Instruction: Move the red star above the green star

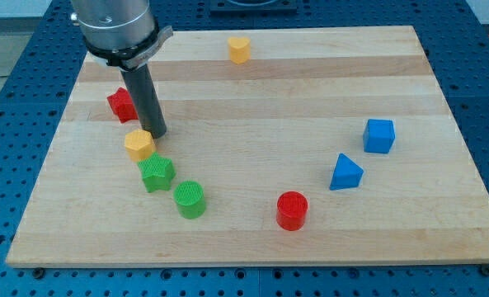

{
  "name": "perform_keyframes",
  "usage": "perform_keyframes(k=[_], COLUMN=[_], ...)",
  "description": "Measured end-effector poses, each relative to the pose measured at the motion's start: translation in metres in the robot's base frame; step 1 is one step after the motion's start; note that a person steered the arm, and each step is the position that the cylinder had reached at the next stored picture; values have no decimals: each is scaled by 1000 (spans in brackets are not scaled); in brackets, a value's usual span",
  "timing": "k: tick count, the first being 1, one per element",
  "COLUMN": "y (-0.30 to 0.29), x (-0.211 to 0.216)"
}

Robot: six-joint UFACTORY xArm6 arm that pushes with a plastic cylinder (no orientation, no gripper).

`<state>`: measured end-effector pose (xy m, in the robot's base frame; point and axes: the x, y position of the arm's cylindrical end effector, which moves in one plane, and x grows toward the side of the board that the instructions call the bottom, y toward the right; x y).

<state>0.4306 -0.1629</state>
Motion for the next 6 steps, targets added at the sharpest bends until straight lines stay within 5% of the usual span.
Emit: perform_keyframes(k=[2, 4, 6], y=[-59, -60, -19], x=[32, -55, -90])
